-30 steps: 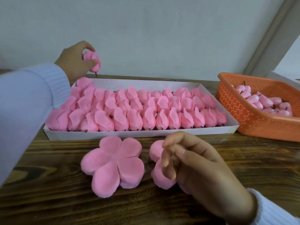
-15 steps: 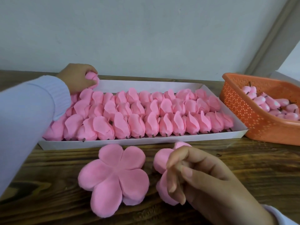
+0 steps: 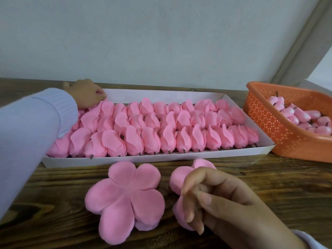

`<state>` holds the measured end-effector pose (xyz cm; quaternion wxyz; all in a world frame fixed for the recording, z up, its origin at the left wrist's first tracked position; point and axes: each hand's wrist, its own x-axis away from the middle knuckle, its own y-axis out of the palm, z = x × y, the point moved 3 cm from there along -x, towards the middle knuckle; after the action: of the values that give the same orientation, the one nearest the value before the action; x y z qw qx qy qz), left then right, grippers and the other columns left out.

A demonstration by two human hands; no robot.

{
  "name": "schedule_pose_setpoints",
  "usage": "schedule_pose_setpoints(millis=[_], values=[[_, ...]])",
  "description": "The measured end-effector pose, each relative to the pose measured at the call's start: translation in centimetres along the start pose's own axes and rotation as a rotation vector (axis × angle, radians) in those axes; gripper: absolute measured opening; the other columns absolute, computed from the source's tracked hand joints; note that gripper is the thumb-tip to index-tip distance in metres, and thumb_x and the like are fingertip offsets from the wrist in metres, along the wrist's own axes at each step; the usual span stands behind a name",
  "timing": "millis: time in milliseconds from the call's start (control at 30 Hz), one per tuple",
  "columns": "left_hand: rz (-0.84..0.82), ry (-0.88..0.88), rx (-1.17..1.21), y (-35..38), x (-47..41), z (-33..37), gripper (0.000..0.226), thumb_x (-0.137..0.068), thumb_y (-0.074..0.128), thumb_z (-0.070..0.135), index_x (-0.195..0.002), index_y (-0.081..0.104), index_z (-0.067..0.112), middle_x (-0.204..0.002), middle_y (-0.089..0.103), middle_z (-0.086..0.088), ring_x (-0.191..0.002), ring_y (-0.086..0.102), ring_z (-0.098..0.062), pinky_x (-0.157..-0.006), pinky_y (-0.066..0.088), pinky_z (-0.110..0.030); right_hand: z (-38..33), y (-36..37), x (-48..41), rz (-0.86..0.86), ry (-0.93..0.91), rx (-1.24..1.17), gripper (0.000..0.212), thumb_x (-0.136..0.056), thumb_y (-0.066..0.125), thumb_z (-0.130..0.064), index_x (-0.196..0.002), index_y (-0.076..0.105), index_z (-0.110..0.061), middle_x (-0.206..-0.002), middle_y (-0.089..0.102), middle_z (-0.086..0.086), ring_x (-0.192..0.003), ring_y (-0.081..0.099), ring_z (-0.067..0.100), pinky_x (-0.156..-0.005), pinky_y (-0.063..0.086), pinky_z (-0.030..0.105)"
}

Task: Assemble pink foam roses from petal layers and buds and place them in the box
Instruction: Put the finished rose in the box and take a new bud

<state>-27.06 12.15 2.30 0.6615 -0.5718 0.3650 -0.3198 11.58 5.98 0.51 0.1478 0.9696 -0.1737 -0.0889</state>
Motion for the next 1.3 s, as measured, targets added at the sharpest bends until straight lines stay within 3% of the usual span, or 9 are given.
schedule_pose_setpoints(millis=[133,233,433,567,700,800,1300], values=[[0.152,0.015,-0.103,-0.5,0.0,0.2,0.038,-0.091,0.056,0.044,-0.125,0.06,0.027,-0.131,0.051,-0.009,-0.122,0.045,-0.032,-0.098,0.027,-0.045,0.0,-0.1,0.0,0.001,0.011,0.041,0.02,-0.086,0.069,-0.036,-0.099,0.069,-0.02,-0.077,0.066,0.002,-0.065,0.052,0.018,-0.064,0.042,0.023],[0.236,0.046,-0.002,-1.4,0.2,0.0,0.039,-0.083,0.068,0.045,-0.115,0.063,0.025,-0.117,0.058,-0.007,-0.113,0.052,-0.03,-0.09,0.027,-0.041,0.0,-0.1,0.0,-0.001,0.016,0.039,0.02,-0.085,0.07,-0.036,-0.098,0.069,-0.02,-0.076,0.065,0.003,-0.065,0.052,0.019,-0.064,0.042,0.023],[0.207,0.159,0.134,-2.3,0.8,0.0,0.022,-0.087,0.067,0.032,-0.108,0.067,0.025,-0.103,0.058,-0.001,-0.109,0.054,-0.027,-0.091,0.028,-0.038,0.0,-0.1,0.0,0.0,0.023,0.044,0.021,-0.085,0.07,-0.036,-0.098,0.069,-0.02,-0.076,0.065,0.003,-0.066,0.051,0.02,-0.064,0.042,0.024],[0.241,0.247,0.182,-2.9,1.4,0.2,0.018,-0.09,0.063,0.02,-0.106,0.068,0.024,-0.109,0.059,-0.004,-0.106,0.056,-0.025,-0.098,0.031,-0.043,0.0,-0.1,0.0,-0.006,0.026,0.057,0.02,-0.085,0.07,-0.036,-0.097,0.069,-0.021,-0.077,0.065,0.002,-0.067,0.051,0.021,-0.064,0.041,0.024],[0.098,0.284,0.235,-2.8,1.6,1.0,0.016,-0.093,0.059,0.025,-0.102,0.072,0.022,-0.11,0.061,-0.002,-0.109,0.055,-0.025,-0.101,0.038,-0.044,0.0,-0.1,0.0,-0.007,0.025,0.054,0.02,-0.085,0.07,-0.036,-0.097,0.069,-0.021,-0.077,0.065,0.002,-0.067,0.051,0.02,-0.064,0.041,0.024],[-0.017,0.258,0.078,-2.1,1.5,1.3,0.024,-0.095,0.054,0.036,-0.102,0.073,0.023,-0.112,0.064,0.001,-0.108,0.055,-0.024,-0.099,0.04,-0.041,0.0,-0.2,0.1,-0.007,0.02,0.048,0.019,-0.085,0.07,-0.035,-0.098,0.069,-0.02,-0.077,0.065,0.002,-0.066,0.052,0.018,-0.065,0.042,0.024],[-0.137,0.024,-0.16,-1.5,1.2,2.0,0.068,-0.094,0.015,0.066,-0.125,0.059,0.026,-0.136,0.055,-0.001,-0.126,0.045,-0.027,-0.101,0.024,-0.044,0.2,-0.2,0.1,-0.013,0.003,0.074,0.02,-0.087,0.068,-0.034,-0.101,0.067,-0.019,-0.079,0.066,0.0,-0.066,0.054,0.014,-0.066,0.04,0.026]])
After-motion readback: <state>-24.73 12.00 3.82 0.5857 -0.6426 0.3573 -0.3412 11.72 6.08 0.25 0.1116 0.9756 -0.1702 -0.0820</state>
